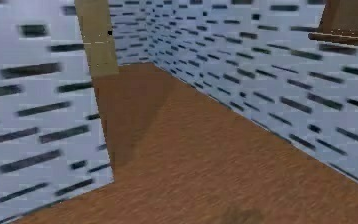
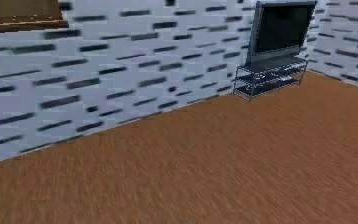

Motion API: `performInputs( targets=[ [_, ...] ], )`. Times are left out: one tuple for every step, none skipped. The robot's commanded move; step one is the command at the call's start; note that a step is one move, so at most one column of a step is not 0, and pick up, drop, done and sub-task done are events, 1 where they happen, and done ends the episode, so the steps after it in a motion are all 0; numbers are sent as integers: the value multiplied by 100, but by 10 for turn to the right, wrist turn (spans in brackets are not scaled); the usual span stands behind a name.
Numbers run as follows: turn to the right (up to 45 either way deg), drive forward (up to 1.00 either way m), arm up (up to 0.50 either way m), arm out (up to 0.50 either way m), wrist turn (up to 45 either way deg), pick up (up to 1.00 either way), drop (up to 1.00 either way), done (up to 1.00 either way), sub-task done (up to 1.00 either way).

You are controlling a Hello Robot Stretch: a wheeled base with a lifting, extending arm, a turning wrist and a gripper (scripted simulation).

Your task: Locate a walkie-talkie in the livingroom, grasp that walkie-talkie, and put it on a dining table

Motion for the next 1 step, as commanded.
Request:
performInputs(
  targets=[
    [0,100,0,0,0,0,0,0,0]
  ],
)
